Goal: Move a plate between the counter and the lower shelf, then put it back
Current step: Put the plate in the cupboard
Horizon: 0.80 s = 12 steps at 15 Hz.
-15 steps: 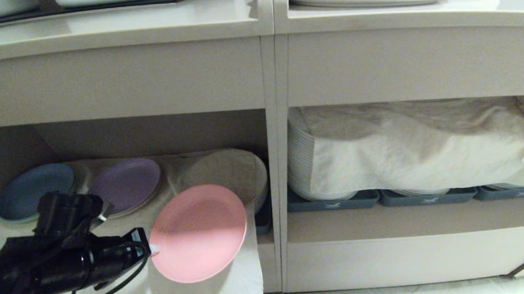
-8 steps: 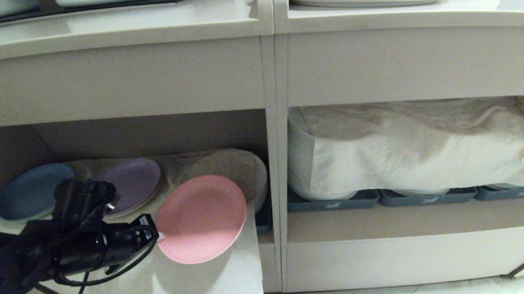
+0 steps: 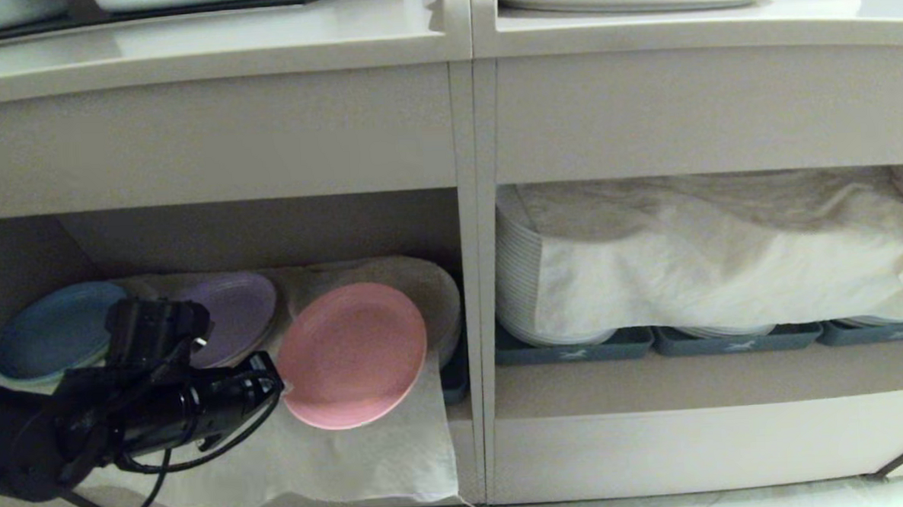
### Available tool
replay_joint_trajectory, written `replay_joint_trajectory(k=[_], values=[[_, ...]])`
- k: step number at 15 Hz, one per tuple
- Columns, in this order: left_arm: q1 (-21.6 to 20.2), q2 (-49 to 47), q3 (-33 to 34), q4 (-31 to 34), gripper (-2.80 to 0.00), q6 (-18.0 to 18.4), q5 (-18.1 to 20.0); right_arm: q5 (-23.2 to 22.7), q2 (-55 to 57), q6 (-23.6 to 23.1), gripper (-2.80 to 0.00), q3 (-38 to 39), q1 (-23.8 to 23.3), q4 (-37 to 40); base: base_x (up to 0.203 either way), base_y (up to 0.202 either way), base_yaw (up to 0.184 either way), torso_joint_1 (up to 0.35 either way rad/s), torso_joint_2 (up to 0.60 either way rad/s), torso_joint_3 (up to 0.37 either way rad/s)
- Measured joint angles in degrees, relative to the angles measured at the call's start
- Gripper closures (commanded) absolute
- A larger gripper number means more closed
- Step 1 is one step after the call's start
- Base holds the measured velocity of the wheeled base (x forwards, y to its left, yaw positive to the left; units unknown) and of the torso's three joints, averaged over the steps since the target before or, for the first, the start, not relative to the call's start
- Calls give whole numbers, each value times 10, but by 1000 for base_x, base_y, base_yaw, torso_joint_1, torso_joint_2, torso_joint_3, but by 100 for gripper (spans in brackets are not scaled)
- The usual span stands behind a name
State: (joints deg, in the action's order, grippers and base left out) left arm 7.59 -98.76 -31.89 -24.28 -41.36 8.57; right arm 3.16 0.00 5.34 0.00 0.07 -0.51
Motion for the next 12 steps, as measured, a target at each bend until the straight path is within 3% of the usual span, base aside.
replay_joint_trajectory(k=[8,12], values=[[4,-4,-5,-2,0,-1,-1,0,0,0,0,0,0,0,0,0,0,0,0,0],[13,-14,4,-72,0,-6,-12,0,0,0,0,0,0,0,0,0,0,0,0,0]])
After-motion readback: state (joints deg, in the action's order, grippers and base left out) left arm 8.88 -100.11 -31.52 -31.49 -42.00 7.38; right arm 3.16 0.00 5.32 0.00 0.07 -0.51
